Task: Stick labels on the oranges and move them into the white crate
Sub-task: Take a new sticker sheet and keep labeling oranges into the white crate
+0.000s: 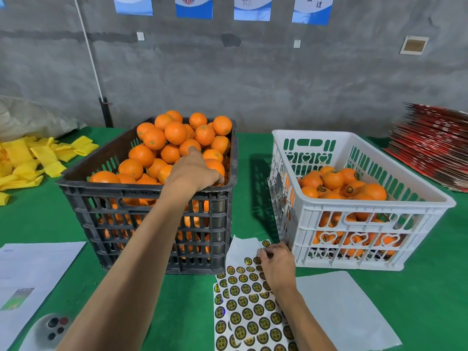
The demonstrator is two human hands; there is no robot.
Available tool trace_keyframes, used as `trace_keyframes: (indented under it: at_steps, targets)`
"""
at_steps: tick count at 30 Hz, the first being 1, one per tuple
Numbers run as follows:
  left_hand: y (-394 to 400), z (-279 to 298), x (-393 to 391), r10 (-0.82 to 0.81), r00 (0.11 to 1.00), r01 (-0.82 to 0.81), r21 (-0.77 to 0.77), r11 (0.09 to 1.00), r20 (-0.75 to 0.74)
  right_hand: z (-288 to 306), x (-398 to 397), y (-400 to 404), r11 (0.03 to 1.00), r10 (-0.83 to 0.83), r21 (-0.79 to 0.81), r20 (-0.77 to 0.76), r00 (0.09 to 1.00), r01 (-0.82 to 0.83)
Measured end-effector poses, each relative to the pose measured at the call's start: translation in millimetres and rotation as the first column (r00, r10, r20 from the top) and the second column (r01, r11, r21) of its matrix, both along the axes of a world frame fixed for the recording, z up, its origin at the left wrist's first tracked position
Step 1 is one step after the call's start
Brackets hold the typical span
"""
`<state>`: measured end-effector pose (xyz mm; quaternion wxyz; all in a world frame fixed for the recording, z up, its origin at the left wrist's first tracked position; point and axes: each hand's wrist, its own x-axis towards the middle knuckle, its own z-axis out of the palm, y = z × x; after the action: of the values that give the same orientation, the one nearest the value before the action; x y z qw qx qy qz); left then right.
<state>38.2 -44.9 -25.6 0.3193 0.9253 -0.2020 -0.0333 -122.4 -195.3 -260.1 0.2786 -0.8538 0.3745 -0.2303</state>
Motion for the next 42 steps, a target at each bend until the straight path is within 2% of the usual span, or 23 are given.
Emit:
trace_keyframes:
  at_steps: [7,15,18,20,23,25,27,30,32,35,37,38,39,40,42]
  targets:
    - [-1,0,-1,-0.004,1.000,0.003,0.019,1.000,0.016,-2,2,-3,0.997,-0.013,0.070,0.009,1.000,0.012]
    - [-1,-1,1,-0.010,1.000,0.010,-0.008,1.000,0.026,14,-2,11,0.995,-0.102,0.016,0.019,0.995,0.102]
    - [-1,-4,0,-0.017,0.998,0.020,-0.055,0.998,0.069,39,-3,16,1.000,-0.003,-0.012,0.081,0.997,0.004]
    - [0,-7,-2,-0.012,0.995,0.023,-0.106,0.994,0.102,69,1,22,0.998,0.040,-0.063,0.183,0.982,-0.029]
    - [2,-10,-4,-0.007,0.983,0.040,-0.181,0.983,0.183,133,20,30,0.972,-0.004,-0.217,0.387,0.922,0.095]
    - [3,-8,-7,-0.006,0.974,0.057,-0.219,0.974,0.227,176,36,36,0.953,0.063,-0.289,0.496,0.866,0.096]
    - [4,-6,-10,0.002,0.968,0.067,-0.265,0.962,0.252,208,52,38,0.929,0.166,-0.368,0.484,0.859,0.028]
    - [6,-4,-13,-0.005,0.956,0.103,-0.317,0.943,0.295,228,69,38,0.846,0.284,-0.528,0.320,0.904,-0.079]
    - [7,-5,-14,-0.005,0.943,0.122,-0.333,0.935,0.331,227,71,36,0.793,0.398,-0.578,0.256,0.881,-0.191]
    - [7,-3,-16,0.006,0.925,0.131,-0.333,0.934,0.379,219,66,35,0.807,0.524,-0.487,0.332,0.785,-0.333]
    - [3,-1,-20,-0.006,0.890,0.167,-0.314,0.935,0.456,217,63,37,0.857,0.487,-0.393,0.402,0.775,-0.335]
    - [0,0,-21,-0.033,0.858,0.217,-0.303,0.928,0.513,217,62,39,0.902,0.426,-0.289,0.481,0.766,-0.320]
    - [-4,2,-22,-0.080,0.824,0.284,-0.285,0.916,0.561,217,60,42,0.939,0.331,-0.126,0.590,0.736,-0.320]
    - [-9,5,-23,-0.143,0.787,0.358,-0.255,0.899,0.600,218,59,45,0.936,0.200,0.072,0.695,0.691,-0.344]
    - [-22,12,-24,-0.286,0.700,0.501,-0.164,0.850,0.654,219,57,41,0.811,-0.136,0.437,0.788,0.601,-0.389]
